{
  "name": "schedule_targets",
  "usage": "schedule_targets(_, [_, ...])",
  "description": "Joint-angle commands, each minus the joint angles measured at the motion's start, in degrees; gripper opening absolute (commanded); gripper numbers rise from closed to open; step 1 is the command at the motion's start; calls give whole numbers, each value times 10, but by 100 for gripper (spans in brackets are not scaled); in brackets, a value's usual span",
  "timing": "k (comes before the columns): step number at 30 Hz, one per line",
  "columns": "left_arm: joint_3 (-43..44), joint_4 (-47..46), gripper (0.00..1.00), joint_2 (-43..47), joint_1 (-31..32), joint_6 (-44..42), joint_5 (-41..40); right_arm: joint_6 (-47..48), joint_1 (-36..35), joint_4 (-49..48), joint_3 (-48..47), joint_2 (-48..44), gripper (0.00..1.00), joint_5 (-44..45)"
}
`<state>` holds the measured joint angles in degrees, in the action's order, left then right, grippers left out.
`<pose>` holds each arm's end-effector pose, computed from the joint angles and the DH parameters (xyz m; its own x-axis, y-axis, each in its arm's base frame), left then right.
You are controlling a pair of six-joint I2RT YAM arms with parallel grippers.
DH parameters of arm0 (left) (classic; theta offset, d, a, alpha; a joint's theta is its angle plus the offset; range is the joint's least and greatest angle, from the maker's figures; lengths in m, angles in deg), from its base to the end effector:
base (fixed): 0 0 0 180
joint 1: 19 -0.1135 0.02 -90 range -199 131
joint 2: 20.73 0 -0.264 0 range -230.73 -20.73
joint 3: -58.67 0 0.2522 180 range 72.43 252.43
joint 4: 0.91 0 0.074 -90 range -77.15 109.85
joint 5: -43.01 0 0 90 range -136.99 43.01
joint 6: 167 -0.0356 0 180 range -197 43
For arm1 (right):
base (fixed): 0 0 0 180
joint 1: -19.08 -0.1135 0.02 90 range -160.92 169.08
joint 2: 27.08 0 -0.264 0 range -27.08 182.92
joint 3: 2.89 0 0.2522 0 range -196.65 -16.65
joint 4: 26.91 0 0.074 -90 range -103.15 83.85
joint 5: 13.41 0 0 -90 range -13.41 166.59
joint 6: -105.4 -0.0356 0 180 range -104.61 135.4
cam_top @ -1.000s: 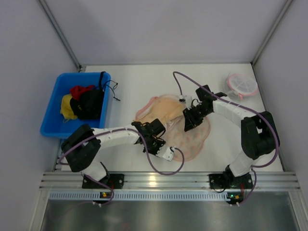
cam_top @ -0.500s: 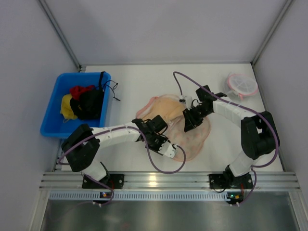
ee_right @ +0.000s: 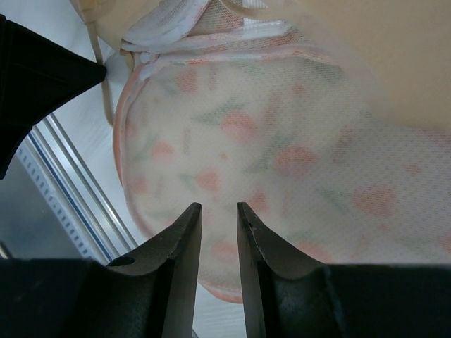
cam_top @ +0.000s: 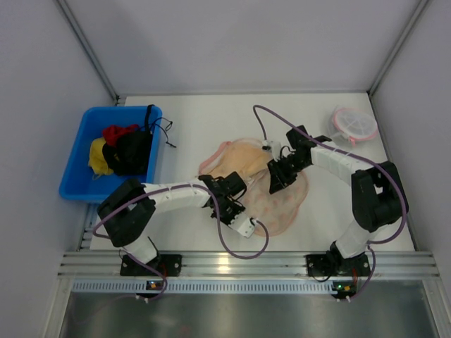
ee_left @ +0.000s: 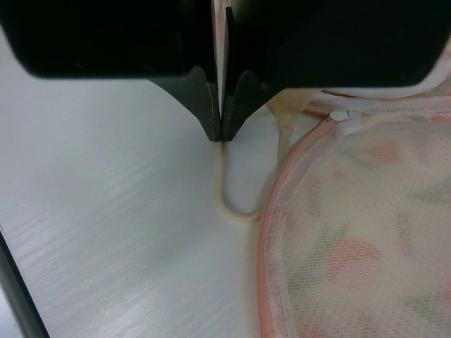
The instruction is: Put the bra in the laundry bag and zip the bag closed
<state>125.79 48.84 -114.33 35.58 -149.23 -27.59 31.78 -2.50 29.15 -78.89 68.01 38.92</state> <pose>0.1572 -0.2415 0.1600 0.6038 0.7008 -0.3799 0.7846 -0.6066 0.1282 0.2784 0.1335 0.1952 -0.7392 -0.5324 -0.4125 -0.6725 0.5507 0.4945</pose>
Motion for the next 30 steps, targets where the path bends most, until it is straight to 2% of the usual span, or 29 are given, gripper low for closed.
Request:
schedule_targets(1, [16,49,6,17,0,-19,-1,9,5,-24,1,2,28,-15])
schedule_targets(4, [68,93,0,37,-6,-7,18,9,5,-25,3,3,28,-15])
schedule_targets(8, [116,109,0,76,-11,-2,23,6,2,-32,10,3,28,-19])
schedule_targets(12, [161,108,0,71,-23,2,16,0,1,-40,16,2,28,-19])
schedule_targets(16, [211,95,0,20,-79,16,24,-13,1,-44,19,1,28,-21])
schedule_targets(22, [280,-25,0,-54,-172,93,29,-26,1,-49,33,-24,28,-26])
schedule_targets(25, [316,-36,0,-92,-193,115,39,-35,2,-47,34,-33,28,-35])
schedule_targets(30, [317,-53,0,-120,-199,140,44,-57,5,-56,35,-57,28,-44])
